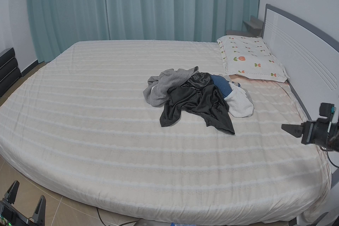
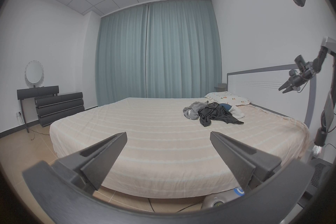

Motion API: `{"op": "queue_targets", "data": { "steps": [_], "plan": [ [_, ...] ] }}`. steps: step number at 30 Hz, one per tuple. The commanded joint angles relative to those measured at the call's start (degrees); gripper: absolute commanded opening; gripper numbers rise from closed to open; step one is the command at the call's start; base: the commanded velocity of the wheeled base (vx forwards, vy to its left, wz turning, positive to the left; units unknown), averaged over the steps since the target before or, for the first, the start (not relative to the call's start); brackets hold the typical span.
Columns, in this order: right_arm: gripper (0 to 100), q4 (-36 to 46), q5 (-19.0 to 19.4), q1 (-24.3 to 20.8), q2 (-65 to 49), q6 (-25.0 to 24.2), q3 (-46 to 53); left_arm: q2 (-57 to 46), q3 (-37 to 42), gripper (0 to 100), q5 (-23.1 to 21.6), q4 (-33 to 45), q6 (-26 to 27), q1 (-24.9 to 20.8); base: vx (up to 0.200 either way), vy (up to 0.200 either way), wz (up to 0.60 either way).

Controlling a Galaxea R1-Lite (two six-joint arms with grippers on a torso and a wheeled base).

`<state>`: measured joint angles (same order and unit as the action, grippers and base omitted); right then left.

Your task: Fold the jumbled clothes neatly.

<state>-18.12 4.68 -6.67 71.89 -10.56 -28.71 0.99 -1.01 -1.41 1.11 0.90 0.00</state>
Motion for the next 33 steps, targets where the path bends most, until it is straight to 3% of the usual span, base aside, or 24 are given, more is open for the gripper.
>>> {"op": "queue_targets", "data": {
  "steps": [1, 11, 19, 33],
  "plan": [
    [100, -14.1, -6.7, -5.1, 53.4, -11.1, -28.6, -1.0, 0.7, 100, 0.3, -0.1, -0.2, 0.0, 0.000, 0.000, 0.00],
    [100, -12.2, -7.4, -6.3, 72.1, -15.3, -46.6, -1.0, 0.7, 100, 0.4, -0.1, -0.3, 0.0, 0.000, 0.000, 0.00],
    [100, -2.6, -7.3, -7.0, 81.0, -19.1, -63.0, -1.0, 0.7, 100, 0.4, -0.1, -0.4, 0.0, 0.000, 0.000, 0.00],
    [100, 0.8, -7.7, -7.8, 85.4, -19.4, -70.6, -1.0, 0.7, 100, 0.3, -0.1, -0.3, 0.0, 0.000, 0.000, 0.00]
  ]
}}
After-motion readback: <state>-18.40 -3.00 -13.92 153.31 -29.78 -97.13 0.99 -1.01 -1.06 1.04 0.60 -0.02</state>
